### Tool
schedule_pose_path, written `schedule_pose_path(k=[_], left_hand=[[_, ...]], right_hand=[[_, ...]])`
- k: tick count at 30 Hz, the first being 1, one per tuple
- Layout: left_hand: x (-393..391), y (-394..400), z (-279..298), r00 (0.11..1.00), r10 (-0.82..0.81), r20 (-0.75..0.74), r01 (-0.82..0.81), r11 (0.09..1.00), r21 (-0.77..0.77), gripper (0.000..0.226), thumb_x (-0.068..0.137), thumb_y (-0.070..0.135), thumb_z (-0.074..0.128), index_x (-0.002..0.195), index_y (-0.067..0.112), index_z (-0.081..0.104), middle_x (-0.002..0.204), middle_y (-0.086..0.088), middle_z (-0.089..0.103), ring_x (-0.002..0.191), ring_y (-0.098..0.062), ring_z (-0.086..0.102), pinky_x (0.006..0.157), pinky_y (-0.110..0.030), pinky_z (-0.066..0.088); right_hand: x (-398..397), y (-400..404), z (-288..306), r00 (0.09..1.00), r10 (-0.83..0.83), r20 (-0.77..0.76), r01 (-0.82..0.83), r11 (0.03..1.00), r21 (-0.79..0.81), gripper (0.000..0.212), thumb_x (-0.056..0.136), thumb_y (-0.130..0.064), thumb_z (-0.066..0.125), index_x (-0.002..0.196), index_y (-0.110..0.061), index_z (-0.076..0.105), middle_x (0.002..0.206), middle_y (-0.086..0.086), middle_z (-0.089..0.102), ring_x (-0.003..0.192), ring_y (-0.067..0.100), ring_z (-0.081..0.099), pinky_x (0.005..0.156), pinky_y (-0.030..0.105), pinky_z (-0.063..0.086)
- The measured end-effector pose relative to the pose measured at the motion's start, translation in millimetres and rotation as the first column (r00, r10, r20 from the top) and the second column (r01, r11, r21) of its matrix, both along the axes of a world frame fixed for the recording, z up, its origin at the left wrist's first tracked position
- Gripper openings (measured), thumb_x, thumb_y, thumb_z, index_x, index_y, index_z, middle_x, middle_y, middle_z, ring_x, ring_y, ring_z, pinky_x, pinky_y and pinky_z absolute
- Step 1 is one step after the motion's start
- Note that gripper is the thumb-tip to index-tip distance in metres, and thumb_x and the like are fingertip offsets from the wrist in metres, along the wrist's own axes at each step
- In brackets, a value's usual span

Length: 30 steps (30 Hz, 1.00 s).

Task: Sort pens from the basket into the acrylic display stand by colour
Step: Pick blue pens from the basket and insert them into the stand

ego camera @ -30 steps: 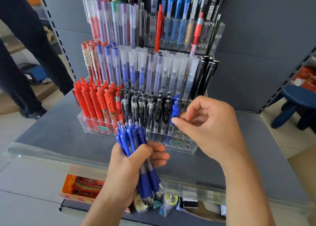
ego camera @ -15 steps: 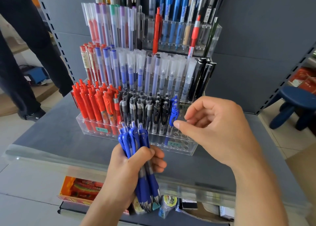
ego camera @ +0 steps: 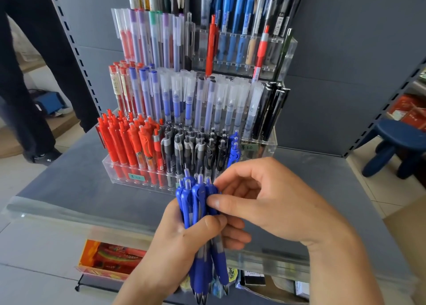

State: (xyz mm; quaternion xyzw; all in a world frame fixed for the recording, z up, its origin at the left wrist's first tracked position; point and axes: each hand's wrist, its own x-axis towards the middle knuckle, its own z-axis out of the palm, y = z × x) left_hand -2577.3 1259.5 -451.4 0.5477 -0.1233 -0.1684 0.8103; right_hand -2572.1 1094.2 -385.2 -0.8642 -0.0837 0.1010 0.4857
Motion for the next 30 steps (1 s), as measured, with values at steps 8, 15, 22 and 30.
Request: schedule_pose_path(k=[8,15,22,30], left_hand=[[3.9,3.0,1.1,0.999,0.043,-0.003,-0.043,0.999,-0.031,0.028,0.068,0.023,0.073,0.091,0.007,0.077,0.088,-0.029,0.072,0.081,-0.047,0.073,0.067,-0.042,0.061],[1.6,3.0,0.6,0.992,0.102,-0.073,-0.112,0.984,-0.141,0.042,0.058,0.027,0.089,0.082,0.006,0.061,0.089,-0.032,0.072,0.077,-0.046,0.074,0.065,-0.043,0.061],[7.4,3.2,-1.8,0.959,0.269,-0.091,-0.278,0.953,-0.117,0.009,0.070,0.011,0.072,0.069,0.016,0.065,0.085,-0.032,0.071,0.078,-0.046,0.074,0.063,-0.040,0.062],[10.1,-0.7,-7.4,0.941,0.317,-0.115,-0.328,0.941,-0.085,0.011,0.074,0.009,0.061,0.080,0.005,0.052,0.079,-0.030,0.070,0.072,-0.043,0.074,0.059,-0.037,0.061]], right_hand=[[0.5,-4.6,-1.2,1.000,-0.009,0.011,0.008,0.991,0.133,0.006,0.089,-0.019,0.076,0.093,-0.023,0.074,0.086,0.002,0.077,0.079,0.017,0.073,0.079,0.030,0.060],[-1.6,-18.2,2.7,0.993,-0.092,0.070,0.062,0.934,0.350,0.009,0.086,-0.010,0.076,0.095,-0.010,0.075,0.084,0.011,0.078,0.076,0.023,0.076,0.068,0.029,0.060],[-11.7,-38.4,10.2,0.883,-0.331,0.334,0.138,0.861,0.489,0.016,0.076,-0.018,0.074,0.090,-0.011,0.075,0.079,0.008,0.079,0.071,0.023,0.077,0.060,0.025,0.058],[-5.6,-46.7,1.2,0.648,-0.522,0.554,0.239,0.831,0.503,0.012,0.085,-0.005,0.074,0.090,-0.016,0.071,0.088,-0.004,0.080,0.076,0.019,0.078,0.068,0.030,0.061]])
